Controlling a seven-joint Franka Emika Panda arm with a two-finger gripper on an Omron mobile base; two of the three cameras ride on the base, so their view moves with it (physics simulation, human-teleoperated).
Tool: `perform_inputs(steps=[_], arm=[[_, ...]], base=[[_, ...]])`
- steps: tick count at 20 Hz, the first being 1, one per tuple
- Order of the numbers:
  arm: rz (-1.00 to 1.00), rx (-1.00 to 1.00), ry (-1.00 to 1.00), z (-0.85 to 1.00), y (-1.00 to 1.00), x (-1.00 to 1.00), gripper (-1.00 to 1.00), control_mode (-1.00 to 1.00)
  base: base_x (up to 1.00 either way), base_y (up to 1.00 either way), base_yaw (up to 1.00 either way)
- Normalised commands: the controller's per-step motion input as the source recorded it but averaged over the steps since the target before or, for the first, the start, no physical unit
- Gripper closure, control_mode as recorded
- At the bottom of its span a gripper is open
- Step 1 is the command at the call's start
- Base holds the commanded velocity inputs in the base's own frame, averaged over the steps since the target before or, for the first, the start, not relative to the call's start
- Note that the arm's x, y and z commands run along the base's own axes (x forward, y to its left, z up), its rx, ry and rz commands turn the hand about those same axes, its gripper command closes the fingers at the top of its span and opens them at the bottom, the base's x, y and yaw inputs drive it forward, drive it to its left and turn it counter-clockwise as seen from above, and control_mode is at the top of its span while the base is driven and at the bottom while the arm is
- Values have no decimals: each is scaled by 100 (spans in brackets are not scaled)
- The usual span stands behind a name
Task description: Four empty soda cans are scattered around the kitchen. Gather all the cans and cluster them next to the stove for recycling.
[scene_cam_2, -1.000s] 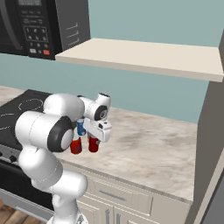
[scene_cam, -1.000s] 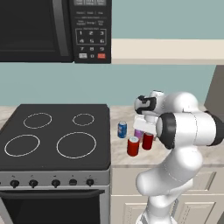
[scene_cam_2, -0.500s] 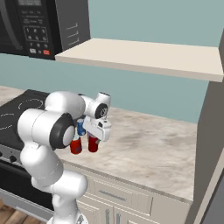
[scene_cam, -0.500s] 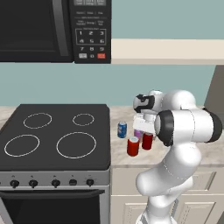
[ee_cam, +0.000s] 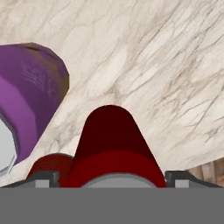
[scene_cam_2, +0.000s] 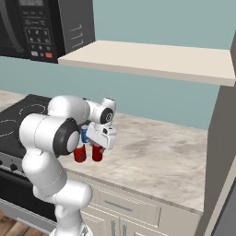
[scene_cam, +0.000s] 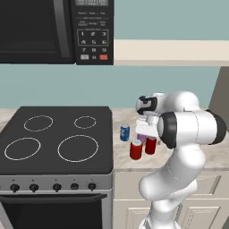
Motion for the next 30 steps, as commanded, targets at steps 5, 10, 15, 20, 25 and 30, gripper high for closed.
perform_inputs(steps=[5,10,15,20,25,30], arm=[[0,0,1,0,1,-17,-100,-100],[1,0,0,1,3,-13,-100,-100],[1,0,0,2,5,-3,-100,-100],[1,0,0,4,2,0,-100,-100],[5,0,0,5,0,-1,-100,-100],[5,0,0,15,0,-6,-100,-100]], base=[[0,0,0],[0,0,0],[0,0,0],[0,0,0],[0,0,0],[0,0,0]])
